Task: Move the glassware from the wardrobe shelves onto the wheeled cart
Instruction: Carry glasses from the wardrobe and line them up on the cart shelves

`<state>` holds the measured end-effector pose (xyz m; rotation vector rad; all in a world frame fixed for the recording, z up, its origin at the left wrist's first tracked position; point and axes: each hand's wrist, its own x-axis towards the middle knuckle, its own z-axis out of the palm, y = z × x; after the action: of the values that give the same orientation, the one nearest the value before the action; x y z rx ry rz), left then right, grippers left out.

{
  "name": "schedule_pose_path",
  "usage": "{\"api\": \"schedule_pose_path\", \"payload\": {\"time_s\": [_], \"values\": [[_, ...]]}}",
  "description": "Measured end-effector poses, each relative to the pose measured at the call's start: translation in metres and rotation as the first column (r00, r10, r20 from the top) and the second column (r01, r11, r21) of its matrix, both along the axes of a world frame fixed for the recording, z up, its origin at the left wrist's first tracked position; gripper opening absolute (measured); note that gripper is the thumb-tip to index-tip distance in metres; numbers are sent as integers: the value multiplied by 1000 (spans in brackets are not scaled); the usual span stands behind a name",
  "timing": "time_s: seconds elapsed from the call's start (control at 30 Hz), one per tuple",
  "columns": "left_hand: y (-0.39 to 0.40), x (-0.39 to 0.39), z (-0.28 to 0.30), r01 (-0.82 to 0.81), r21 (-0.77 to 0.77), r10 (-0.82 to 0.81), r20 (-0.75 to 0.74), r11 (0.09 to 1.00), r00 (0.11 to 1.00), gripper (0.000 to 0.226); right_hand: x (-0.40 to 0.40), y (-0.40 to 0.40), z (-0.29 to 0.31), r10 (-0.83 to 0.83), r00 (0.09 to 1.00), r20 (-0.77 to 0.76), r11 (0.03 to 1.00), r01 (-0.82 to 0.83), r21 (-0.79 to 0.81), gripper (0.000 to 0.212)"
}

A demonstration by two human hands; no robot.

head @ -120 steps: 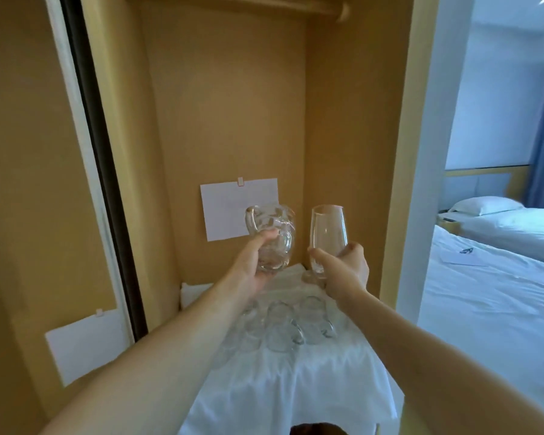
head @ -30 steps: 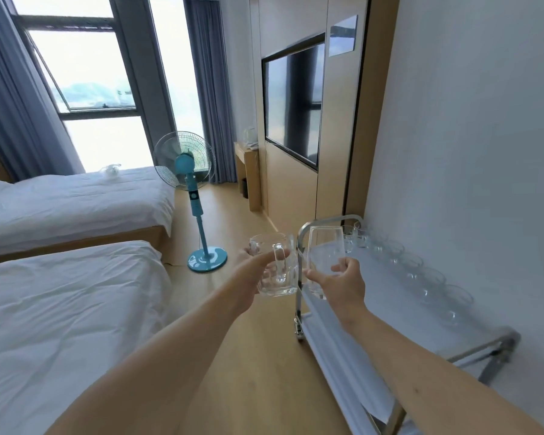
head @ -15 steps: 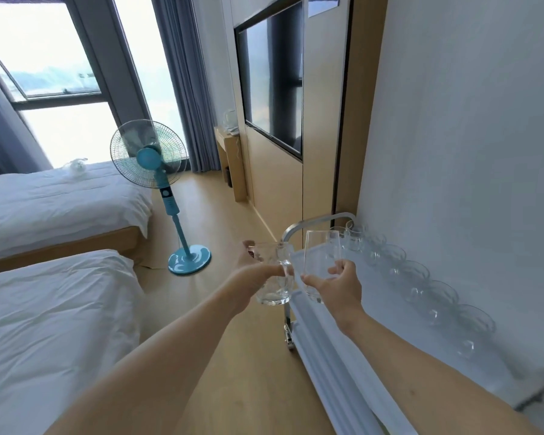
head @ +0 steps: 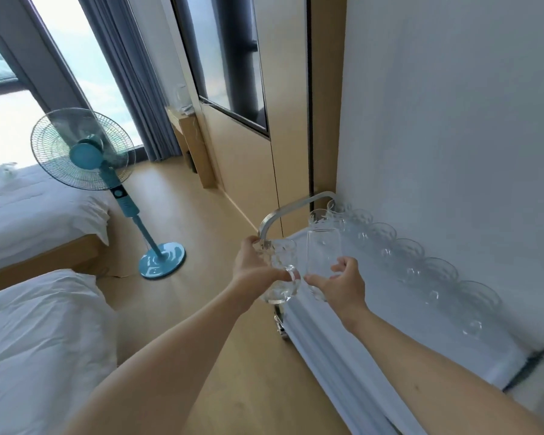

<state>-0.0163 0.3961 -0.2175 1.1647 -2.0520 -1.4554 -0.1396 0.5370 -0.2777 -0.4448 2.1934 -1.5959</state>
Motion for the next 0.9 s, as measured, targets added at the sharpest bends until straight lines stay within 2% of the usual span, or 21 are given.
{"api": "schedule_pose_path", "payload": {"time_s": [0.23,0.4,0.53,0.67,0.77,0.9], "values": [[-56,-46,-25,190,-212,-161,144,959,976,119,-15,-32,-24,-163,986,30,986,162,46,88],[-95,-78,-43,403,-289,-312,313,868,897,122,-20,-56,-34,-286,958,39,956,282,83,89],[-119,-101,-57,529,-267,-422,367,806,829,120,-22,-71,-40,-389,920,49,918,382,108,88],[-133,-124,-75,664,-217,-572,364,716,735,131,-21,-80,-51,-484,873,61,871,475,127,87],[-133,-139,-86,719,-175,-642,346,673,684,121,-23,-82,-59,-551,831,79,830,537,146,85],[-130,-162,-102,741,-110,-685,312,662,658,110,-35,-79,-68,-597,800,66,796,579,178,86]]}}
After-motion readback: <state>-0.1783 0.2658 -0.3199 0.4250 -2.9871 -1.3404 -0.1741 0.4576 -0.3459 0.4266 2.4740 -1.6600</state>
